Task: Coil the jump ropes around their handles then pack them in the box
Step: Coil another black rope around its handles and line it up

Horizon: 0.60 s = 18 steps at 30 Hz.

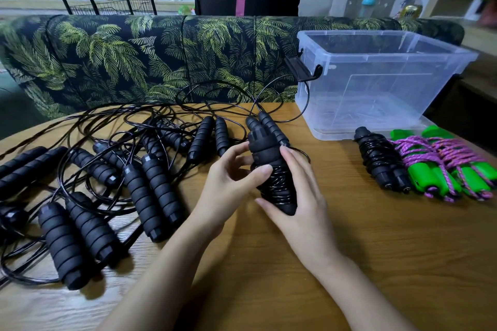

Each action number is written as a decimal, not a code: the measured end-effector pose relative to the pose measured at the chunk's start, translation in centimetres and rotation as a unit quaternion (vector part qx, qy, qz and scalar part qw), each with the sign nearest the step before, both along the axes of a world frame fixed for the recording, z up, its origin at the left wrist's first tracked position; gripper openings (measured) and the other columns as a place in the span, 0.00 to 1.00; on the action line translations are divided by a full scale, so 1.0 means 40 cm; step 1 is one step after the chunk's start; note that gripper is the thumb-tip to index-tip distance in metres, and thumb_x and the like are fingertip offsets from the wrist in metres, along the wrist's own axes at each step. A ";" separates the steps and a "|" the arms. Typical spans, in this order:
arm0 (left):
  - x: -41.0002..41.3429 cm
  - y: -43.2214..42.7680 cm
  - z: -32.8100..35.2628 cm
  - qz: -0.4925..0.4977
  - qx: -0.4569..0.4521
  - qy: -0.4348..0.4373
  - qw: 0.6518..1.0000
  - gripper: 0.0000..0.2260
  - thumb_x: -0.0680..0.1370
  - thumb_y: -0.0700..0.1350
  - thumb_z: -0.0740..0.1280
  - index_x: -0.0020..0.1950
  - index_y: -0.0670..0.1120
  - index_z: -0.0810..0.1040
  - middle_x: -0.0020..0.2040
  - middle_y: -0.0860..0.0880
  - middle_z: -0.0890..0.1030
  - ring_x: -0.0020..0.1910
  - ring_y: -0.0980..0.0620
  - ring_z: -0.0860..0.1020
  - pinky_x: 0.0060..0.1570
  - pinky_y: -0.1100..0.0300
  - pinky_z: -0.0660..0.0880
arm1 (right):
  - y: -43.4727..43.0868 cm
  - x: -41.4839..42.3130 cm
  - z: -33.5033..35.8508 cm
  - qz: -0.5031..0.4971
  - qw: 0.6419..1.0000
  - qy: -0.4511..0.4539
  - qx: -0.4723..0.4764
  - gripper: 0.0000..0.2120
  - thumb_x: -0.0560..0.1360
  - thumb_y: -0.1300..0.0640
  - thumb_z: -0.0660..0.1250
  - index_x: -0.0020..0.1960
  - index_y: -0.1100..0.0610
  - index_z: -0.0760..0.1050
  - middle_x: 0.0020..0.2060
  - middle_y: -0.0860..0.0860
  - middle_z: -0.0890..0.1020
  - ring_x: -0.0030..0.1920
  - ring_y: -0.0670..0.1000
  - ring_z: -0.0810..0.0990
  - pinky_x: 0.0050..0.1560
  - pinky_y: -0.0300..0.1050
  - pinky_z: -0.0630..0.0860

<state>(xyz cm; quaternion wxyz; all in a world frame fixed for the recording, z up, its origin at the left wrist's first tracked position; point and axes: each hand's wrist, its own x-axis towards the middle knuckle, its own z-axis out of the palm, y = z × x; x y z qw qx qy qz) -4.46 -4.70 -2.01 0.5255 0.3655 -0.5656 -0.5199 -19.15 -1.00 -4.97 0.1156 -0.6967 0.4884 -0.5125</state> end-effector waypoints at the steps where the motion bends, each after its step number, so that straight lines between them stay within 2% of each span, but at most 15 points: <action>1: 0.004 -0.001 0.003 -0.002 -0.002 -0.003 1.000 0.25 0.68 0.50 0.76 0.63 0.48 0.77 0.47 0.52 0.84 0.50 0.57 0.82 0.48 0.64 0.76 | 0.000 -0.003 0.001 0.010 1.000 -0.026 0.005 0.41 0.68 0.57 0.78 0.76 0.52 0.64 0.73 0.45 0.68 0.73 0.44 0.66 0.71 0.38 0.64; 4: 0.013 -0.004 0.009 -0.011 -0.003 -0.010 1.000 0.24 0.69 0.49 0.76 0.63 0.49 0.77 0.45 0.53 0.84 0.50 0.57 0.81 0.50 0.63 0.76 | 0.002 -0.008 0.006 0.043 0.992 -0.112 0.039 0.39 0.67 0.50 0.76 0.75 0.47 0.65 0.71 0.43 0.71 0.71 0.45 0.69 0.71 0.48 0.69; 6: 0.012 -0.003 0.010 -0.015 0.005 -0.011 1.000 0.22 0.72 0.47 0.76 0.64 0.48 0.76 0.48 0.51 0.84 0.51 0.55 0.82 0.50 0.61 0.77 | 0.004 -0.010 0.007 0.048 0.990 -0.120 0.051 0.39 0.68 0.48 0.75 0.76 0.47 0.64 0.71 0.43 0.72 0.71 0.45 0.70 0.70 0.52 0.70; 7: 0.011 -0.001 0.009 -0.017 0.012 -0.008 1.000 0.22 0.72 0.47 0.76 0.65 0.47 0.76 0.50 0.49 0.84 0.52 0.54 0.82 0.51 0.61 0.77 | 0.005 -0.009 0.007 0.044 0.992 -0.107 0.048 0.39 0.69 0.49 0.75 0.76 0.49 0.64 0.72 0.44 0.70 0.72 0.45 0.68 0.71 0.49 0.69; 9: 0.005 0.002 0.008 -0.014 0.022 0.001 1.000 0.23 0.70 0.47 0.74 0.64 0.47 0.75 0.51 0.47 0.84 0.52 0.54 0.82 0.50 0.61 0.77 | 0.006 -0.005 0.007 0.019 0.998 -0.056 0.029 0.40 0.69 0.52 0.77 0.77 0.53 0.63 0.74 0.46 0.66 0.74 0.42 0.64 0.71 0.38 0.65; 10: 0.003 0.004 0.008 -0.010 0.025 0.003 1.000 0.23 0.69 0.47 0.74 0.63 0.46 0.75 0.51 0.47 0.85 0.51 0.53 0.82 0.50 0.61 0.77 | 0.006 -0.002 0.008 0.001 0.999 -0.033 0.021 0.40 0.70 0.51 0.77 0.77 0.54 0.63 0.74 0.47 0.65 0.74 0.40 0.63 0.70 0.33 0.63; 12: 0.001 0.005 0.007 -0.002 0.026 -0.003 1.000 0.22 0.70 0.47 0.77 0.60 0.46 0.75 0.48 0.48 0.85 0.49 0.54 0.82 0.49 0.60 0.78 | 0.005 -0.001 0.010 -0.015 0.999 -0.021 0.018 0.40 0.69 0.51 0.77 0.76 0.53 0.63 0.72 0.46 0.67 0.72 0.38 0.65 0.67 0.28 0.63; 16: 0.016 0.001 0.019 -0.007 0.012 -0.023 1.000 0.19 0.69 0.47 0.75 0.58 0.47 0.75 0.42 0.51 0.83 0.45 0.56 0.81 0.46 0.62 0.77 | 0.009 -0.013 0.026 0.029 0.989 -0.126 0.070 0.39 0.70 0.57 0.77 0.75 0.47 0.64 0.67 0.37 0.73 0.68 0.39 0.71 0.64 0.31 0.67; 18: 0.023 0.001 0.025 -0.012 0.010 -0.025 1.000 0.19 0.69 0.46 0.73 0.58 0.47 0.75 0.43 0.49 0.84 0.45 0.57 0.81 0.45 0.64 0.76 | 0.013 -0.017 0.031 0.046 0.981 -0.169 0.089 0.38 0.70 0.60 0.77 0.74 0.46 0.64 0.64 0.34 0.76 0.65 0.38 0.74 0.60 0.30 0.70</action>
